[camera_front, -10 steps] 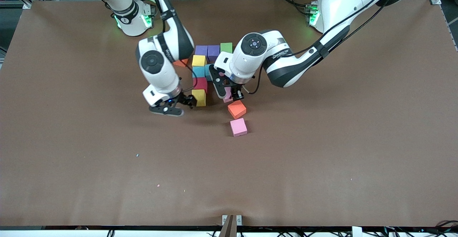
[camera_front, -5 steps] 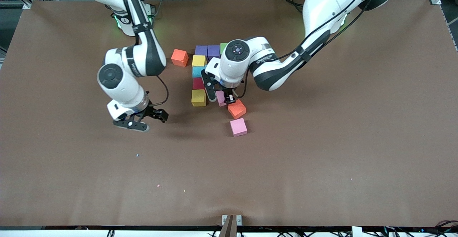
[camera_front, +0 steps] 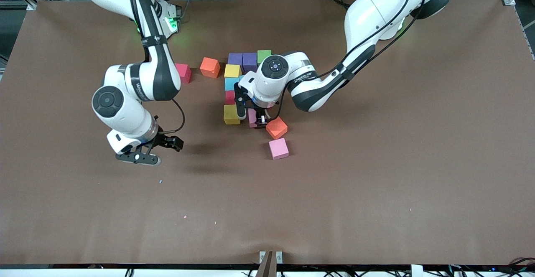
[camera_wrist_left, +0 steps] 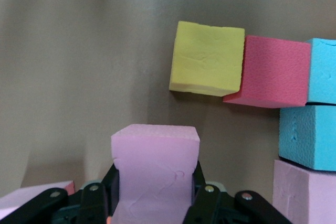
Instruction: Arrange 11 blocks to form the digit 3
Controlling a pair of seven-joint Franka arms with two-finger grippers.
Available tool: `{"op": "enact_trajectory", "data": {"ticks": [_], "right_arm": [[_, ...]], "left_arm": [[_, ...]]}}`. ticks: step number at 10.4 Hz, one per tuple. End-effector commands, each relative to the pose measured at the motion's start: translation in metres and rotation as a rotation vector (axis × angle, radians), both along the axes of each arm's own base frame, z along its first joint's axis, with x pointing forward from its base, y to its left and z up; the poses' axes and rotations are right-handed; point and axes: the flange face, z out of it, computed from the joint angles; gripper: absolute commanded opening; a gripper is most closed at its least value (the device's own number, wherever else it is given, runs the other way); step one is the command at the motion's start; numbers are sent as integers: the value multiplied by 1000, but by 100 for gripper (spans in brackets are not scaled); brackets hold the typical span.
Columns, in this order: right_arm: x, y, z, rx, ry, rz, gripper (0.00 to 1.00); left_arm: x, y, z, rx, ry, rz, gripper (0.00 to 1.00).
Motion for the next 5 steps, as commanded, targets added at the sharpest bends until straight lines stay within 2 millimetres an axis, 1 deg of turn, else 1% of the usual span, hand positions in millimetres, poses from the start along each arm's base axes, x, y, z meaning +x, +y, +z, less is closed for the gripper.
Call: {"op": "enact_trajectory", "data": {"ticks": [1,2,5], "right_arm": [[7,-6,3,-12,6,45,100],[7,-6,3,-12,6,45,100],[7,-5,3,-12,6,47,100]], "left_arm": [[0,-18,-8,-15,-16,-20,0],[-5,-23,-14,1,-28,-29,0],[-5,-29,-23,7,-30,-24,0]]}}
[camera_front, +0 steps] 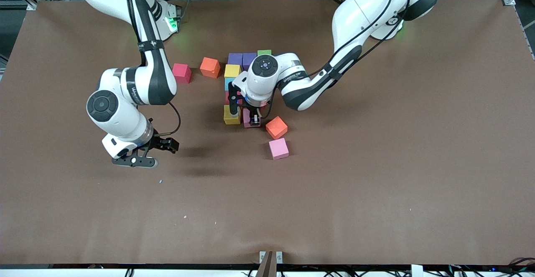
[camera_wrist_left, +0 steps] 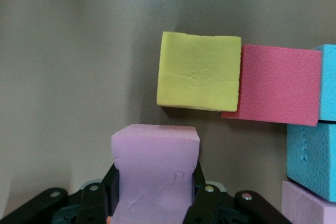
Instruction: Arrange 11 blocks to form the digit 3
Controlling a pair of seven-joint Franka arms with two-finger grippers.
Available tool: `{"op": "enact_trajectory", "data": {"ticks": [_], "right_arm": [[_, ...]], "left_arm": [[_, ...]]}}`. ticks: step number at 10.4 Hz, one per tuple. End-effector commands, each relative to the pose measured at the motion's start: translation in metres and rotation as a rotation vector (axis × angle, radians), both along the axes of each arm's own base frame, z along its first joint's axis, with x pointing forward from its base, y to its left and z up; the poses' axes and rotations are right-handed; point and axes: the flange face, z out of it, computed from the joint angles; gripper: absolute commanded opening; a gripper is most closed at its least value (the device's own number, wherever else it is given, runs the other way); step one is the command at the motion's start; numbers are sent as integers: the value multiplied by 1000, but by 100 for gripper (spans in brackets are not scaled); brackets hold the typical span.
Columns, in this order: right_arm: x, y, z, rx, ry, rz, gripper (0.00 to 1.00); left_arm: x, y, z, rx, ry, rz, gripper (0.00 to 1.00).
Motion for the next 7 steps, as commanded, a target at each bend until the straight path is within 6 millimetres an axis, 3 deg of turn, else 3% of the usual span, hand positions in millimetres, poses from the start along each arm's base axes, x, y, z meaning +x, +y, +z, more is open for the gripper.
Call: {"op": "enact_trajectory", "data": {"ticks": [1,7], "right_arm": [[4,-1,3,-10,4,15,100],[3,-3,1,-11,8,13,100]], "left_arm": [[5,-11,-3,-24,5,3,0],[-2,-18,-9,-16,3,-6,0]]}}
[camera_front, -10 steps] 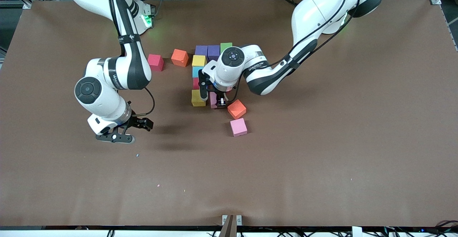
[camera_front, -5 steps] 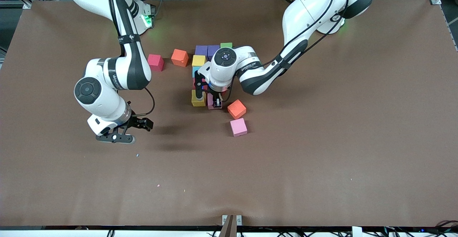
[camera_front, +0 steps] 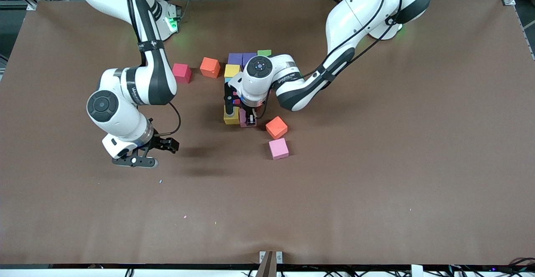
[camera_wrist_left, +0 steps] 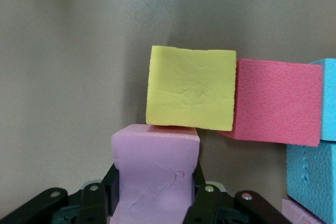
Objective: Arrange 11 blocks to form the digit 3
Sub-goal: 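Press the pink cube below the yellow cube with the left gripper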
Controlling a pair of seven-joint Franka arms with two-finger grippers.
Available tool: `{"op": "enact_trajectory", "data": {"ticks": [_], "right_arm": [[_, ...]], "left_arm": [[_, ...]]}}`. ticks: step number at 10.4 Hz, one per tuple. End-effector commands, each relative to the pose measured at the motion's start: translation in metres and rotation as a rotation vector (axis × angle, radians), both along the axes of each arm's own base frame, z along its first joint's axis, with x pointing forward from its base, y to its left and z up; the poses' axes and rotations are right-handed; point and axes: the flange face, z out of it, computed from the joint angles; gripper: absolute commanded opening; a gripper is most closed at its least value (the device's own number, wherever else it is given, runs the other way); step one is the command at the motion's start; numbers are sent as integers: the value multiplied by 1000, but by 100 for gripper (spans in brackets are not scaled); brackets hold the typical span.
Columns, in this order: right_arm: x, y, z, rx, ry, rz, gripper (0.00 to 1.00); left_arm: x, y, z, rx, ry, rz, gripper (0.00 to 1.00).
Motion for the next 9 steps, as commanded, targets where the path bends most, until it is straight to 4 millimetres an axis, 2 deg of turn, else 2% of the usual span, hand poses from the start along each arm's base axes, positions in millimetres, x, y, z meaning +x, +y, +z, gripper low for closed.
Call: {"op": "enact_trajectory", "data": {"ticks": [1,3,9], "right_arm": [[3,-3,1,-10,6,13,100],[3,-3,0,-10,7,13,100],[2,-1,-1,-11,10,15,100]], "left_arm": [[4,-3,2,-10,-1,-3,0],[7,1,5,-5,-4,-3,0],[-6,-3,4,9,3,-27,0]]}}
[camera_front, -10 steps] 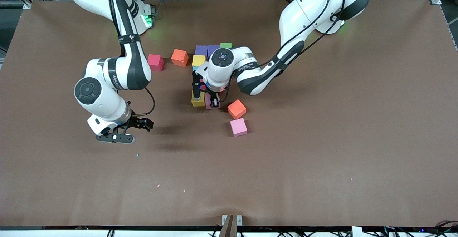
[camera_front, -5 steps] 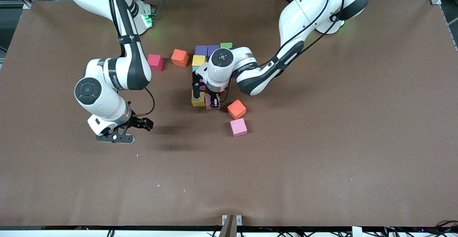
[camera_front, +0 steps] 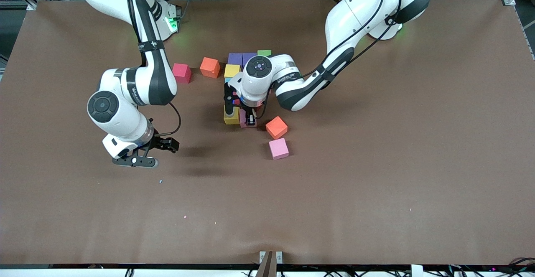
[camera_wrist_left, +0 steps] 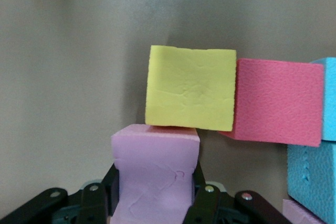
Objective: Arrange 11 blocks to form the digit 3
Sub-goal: 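Press the pink cube below the yellow cube with the left gripper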
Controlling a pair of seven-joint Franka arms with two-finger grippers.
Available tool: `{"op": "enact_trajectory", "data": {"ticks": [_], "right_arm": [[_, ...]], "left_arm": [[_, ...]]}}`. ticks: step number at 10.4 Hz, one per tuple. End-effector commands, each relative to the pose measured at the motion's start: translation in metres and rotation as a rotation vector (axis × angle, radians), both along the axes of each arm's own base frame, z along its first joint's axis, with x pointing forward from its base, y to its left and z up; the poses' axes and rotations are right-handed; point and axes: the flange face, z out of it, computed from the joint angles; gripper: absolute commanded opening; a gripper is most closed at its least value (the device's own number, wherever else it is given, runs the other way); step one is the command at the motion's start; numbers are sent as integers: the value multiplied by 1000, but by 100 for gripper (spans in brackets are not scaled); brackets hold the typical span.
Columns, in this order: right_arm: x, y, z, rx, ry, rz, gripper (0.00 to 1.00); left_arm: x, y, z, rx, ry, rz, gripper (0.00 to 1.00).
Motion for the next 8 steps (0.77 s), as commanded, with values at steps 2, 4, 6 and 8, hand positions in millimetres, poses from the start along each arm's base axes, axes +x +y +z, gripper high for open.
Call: {"op": "enact_trajectory", "data": {"ticks": [2,4,6,8], "right_arm": [[3,-1,-1,-11,5,15,100],[3,-2,-1,-11,5,13,100],[3,-1,-1,-12,6,15,100],[3,-1,-2,-13,8,15,100]], "left_arm": [[-6,-2,5,5,7,-23,0],[-13,0,3,25,15,-37,0],[-13,1,5,28,13,-41,0],[-14,0,4,30,11,-46,0]]}}
